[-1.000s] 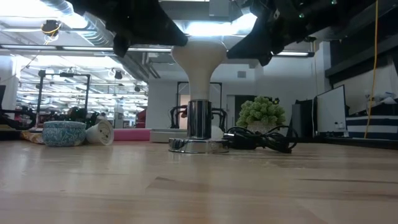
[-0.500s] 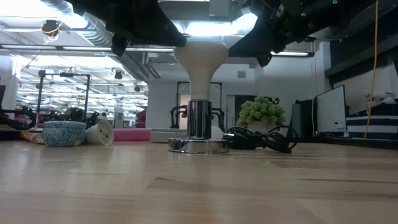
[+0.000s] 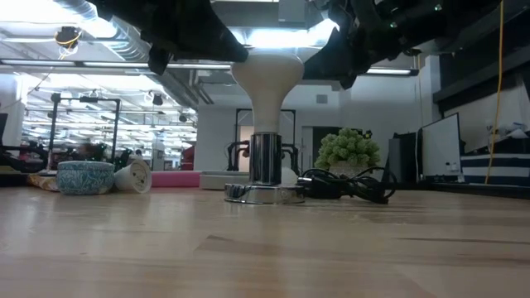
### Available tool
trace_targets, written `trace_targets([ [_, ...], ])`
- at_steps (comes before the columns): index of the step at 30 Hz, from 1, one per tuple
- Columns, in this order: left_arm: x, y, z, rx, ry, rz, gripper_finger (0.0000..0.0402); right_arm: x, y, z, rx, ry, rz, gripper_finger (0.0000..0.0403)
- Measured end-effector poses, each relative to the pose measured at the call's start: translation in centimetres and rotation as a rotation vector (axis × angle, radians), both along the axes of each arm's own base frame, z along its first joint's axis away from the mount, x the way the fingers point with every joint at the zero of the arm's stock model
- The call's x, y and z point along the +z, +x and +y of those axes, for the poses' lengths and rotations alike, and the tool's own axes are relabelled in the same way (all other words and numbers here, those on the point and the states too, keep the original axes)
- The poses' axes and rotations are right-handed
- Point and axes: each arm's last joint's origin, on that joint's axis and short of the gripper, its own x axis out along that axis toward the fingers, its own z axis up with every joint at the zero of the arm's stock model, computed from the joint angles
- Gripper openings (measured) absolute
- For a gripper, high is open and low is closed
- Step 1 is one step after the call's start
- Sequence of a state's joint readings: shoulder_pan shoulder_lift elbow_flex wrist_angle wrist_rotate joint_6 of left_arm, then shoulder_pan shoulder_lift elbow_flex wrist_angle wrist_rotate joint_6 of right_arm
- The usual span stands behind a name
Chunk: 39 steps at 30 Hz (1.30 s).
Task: Screw lightbulb
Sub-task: Insert the lightbulb on the lamp
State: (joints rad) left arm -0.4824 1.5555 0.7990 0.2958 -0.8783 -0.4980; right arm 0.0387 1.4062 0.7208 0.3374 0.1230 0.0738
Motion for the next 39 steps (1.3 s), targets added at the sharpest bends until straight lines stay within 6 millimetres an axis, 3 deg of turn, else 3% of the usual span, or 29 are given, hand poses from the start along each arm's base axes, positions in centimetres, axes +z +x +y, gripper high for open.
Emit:
trace_targets([
  [39, -0.32, -0.46, 0.33, 0.120, 0.014, -0.002, 0.0001, -0.22, -0.02, 0.63, 0.160, 0.210, 0.022, 0.0004],
])
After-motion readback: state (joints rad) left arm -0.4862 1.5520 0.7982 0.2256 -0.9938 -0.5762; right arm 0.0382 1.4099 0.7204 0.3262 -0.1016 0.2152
